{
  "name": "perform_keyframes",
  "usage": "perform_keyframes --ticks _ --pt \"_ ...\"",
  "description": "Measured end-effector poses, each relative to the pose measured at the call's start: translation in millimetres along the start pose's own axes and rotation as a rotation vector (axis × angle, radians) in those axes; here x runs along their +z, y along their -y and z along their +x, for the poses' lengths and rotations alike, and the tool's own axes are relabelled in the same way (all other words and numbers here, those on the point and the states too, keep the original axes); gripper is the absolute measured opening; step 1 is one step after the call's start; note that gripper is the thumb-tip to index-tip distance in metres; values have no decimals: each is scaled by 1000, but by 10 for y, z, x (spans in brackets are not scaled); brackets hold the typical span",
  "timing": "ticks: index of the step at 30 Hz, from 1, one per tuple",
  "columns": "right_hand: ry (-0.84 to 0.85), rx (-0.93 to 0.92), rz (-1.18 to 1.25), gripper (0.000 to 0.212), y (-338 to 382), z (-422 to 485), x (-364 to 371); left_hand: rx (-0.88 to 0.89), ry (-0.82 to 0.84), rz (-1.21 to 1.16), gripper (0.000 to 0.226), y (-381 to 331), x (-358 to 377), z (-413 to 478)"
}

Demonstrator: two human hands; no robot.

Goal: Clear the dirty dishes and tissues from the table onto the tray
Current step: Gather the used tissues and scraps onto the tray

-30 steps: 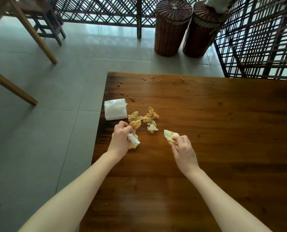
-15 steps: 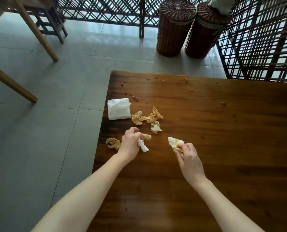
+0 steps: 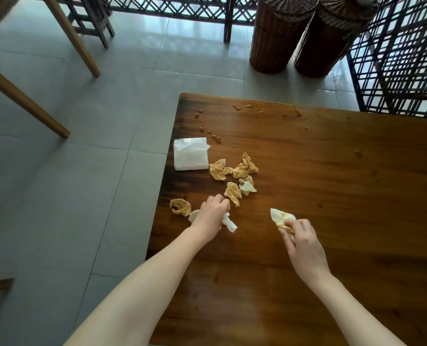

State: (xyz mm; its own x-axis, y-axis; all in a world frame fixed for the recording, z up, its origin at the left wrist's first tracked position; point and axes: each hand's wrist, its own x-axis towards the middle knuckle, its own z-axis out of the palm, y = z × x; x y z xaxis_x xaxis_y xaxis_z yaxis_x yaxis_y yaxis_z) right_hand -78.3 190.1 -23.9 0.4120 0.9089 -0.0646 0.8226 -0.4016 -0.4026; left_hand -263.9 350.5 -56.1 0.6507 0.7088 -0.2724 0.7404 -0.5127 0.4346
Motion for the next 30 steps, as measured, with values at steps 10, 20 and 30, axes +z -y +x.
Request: perform_keyframes --ticks 10,20,30 --pt "-5 37 4 28 -36 -4 -79 24 -88 -71 74 -148 -179 266" --pt "-14 80 32 27 -137 -54 -75 16 25 16 64 -222 -19 292" --pt "-9 27 54 27 5 -31 -61 -39 -99 -46 69 -83 -203 -102"
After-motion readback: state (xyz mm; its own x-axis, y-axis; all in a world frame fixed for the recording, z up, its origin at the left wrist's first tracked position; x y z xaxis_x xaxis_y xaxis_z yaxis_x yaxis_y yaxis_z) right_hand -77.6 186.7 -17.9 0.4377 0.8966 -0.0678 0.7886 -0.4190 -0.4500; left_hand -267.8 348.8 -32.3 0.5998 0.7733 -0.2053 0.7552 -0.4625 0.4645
